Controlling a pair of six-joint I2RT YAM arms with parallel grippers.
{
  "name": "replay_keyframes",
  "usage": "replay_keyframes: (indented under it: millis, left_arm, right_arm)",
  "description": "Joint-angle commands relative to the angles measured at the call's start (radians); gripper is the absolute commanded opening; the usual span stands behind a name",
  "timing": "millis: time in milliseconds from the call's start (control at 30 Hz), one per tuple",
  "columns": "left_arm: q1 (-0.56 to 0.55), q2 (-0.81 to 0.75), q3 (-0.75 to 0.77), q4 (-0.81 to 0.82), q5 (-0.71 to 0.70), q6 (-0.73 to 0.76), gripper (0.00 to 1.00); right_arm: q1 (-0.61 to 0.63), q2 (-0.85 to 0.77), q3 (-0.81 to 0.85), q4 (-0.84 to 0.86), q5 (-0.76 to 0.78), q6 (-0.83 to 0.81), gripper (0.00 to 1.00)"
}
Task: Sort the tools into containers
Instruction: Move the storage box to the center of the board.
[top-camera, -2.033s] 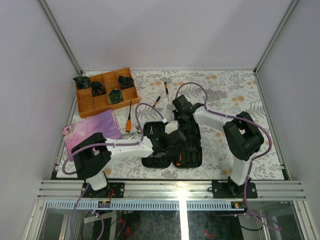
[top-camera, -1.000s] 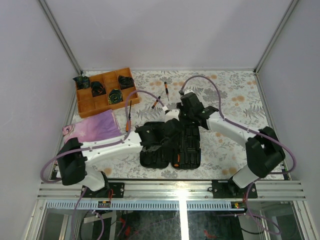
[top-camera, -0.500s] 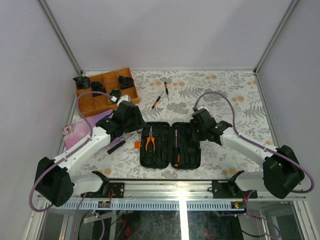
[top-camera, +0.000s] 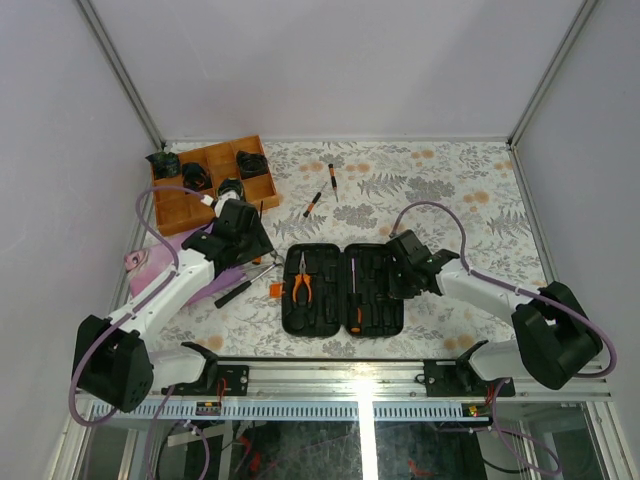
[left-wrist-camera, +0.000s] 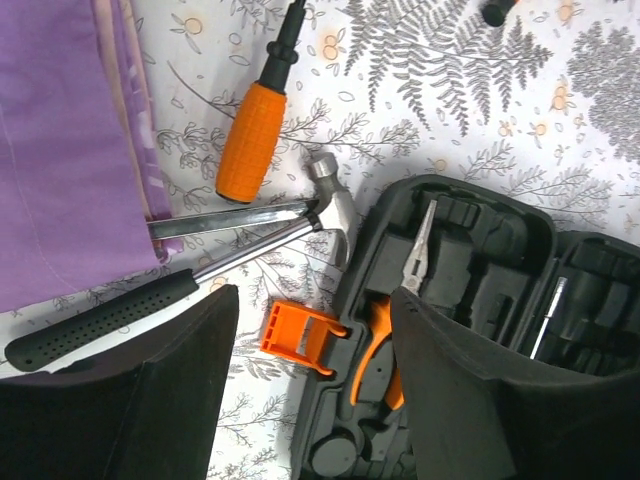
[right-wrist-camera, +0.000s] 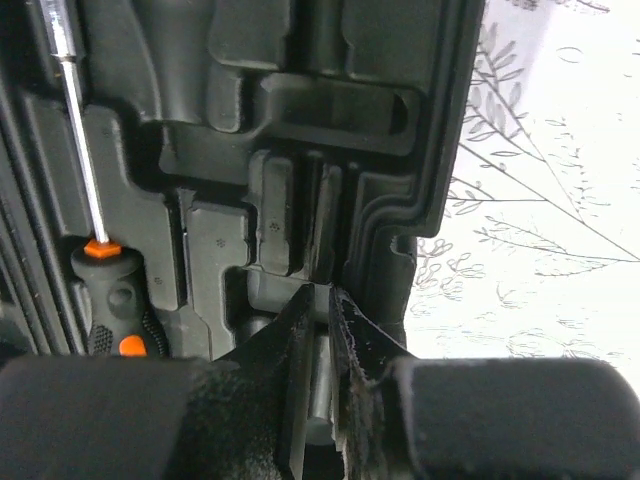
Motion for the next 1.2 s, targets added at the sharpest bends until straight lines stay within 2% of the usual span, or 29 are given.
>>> replay_keyframes:
  millis: [0, 200, 500, 800, 1167]
  left_arm:
    - [0.014, 0.018, -0.02, -0.026, -0.04, 0.02, 0.61]
    - [0.015, 0.053, -0.016, -0.034, -0.051, 0.031, 0.62]
    - [0.015, 0.106, 0.013, -0.041, -0.025, 0.09, 0.61]
    - [0.014, 0.192, 0.05, -0.051, -0.041, 0.12, 0.58]
    - [0.014, 0.341, 0.115, -0.078, -0.036, 0.156, 0.59]
  right_arm:
    - [-0.014, 0.021, 0.044, -0.085, 0.166, 0.005, 0.17]
    - [-0.037, 0.033, 0.105, -0.148, 0.324, -0.025, 0.17]
    - [-0.128, 0.14, 0.218, -0.145, 0.346, -0.15, 0.19]
    - [-0.129, -0.085, 0.177, 0.011, 0.058, -0.264, 0.27]
    - [-0.13, -0.176, 0.07, 0.035, -0.041, -0.229, 0.29]
